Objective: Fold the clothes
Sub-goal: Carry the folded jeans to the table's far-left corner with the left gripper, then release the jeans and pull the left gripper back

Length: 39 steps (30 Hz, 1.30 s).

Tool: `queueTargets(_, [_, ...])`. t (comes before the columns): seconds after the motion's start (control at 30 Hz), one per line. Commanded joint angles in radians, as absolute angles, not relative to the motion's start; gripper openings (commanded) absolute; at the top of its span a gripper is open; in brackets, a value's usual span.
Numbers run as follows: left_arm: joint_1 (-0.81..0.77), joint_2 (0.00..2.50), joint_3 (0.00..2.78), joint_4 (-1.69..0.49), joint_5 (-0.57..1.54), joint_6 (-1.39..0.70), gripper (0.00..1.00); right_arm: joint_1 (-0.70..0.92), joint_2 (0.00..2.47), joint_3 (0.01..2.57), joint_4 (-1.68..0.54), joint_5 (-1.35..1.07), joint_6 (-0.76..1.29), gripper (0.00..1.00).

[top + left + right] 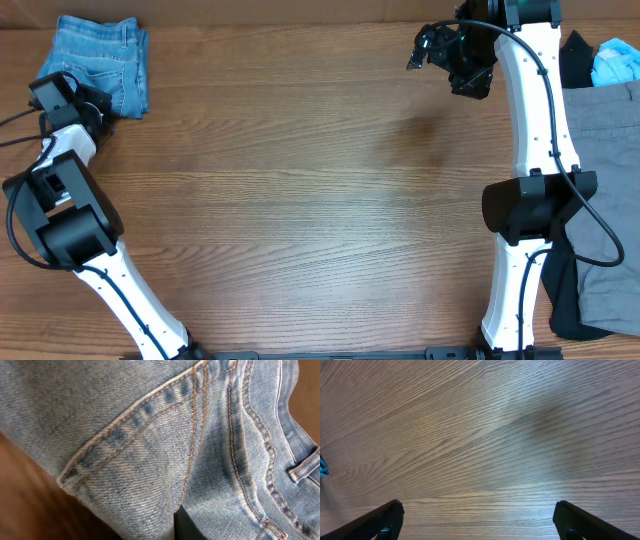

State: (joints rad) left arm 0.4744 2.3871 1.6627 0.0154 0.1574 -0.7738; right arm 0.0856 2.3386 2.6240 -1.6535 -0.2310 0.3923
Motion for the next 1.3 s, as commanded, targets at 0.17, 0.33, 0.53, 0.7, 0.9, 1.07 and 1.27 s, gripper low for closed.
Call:
queueTargets(0.17, [0.448,2.440,1.688,-0.001,0.178,-0.732,0.56,0.084,2.301,2.650,-1.651,-0.225,0.386,1.00])
queueTargets(0.33, [0.448,2.440,1.688,0.005,0.181,-0.732,0.64,0.084,2.301,2.650,-1.651,-0.225,0.386,1.00])
queueTargets(0.53, [0.448,2.440,1.688,0.019,0.176,-0.680,0.66,0.084,2.301,2.650,-1.651,-0.225,0.386,1.00])
queueTargets(0.7, [0.447,2.440,1.693,0.047,0.184,-0.611,0.68,0.084,2.301,2.650,-1.651,-0.225,0.386,1.00])
queueTargets(0.9, [0.447,2.440,1.703,0.042,0.269,-0.579,0.89,0.084,2.301,2.650,-1.651,-0.225,0.386,1.00])
queueTargets(1.07, [0.452,2.418,1.716,0.005,0.393,-0.580,1.00,0.084,2.301,2.650,-1.651,-0.225,0.386,1.00])
queueTargets(1.27, [0.452,2.326,1.716,-0.150,0.331,-0.583,1.00,0.084,2.301,2.650,-1.651,-0.225,0.386,1.00])
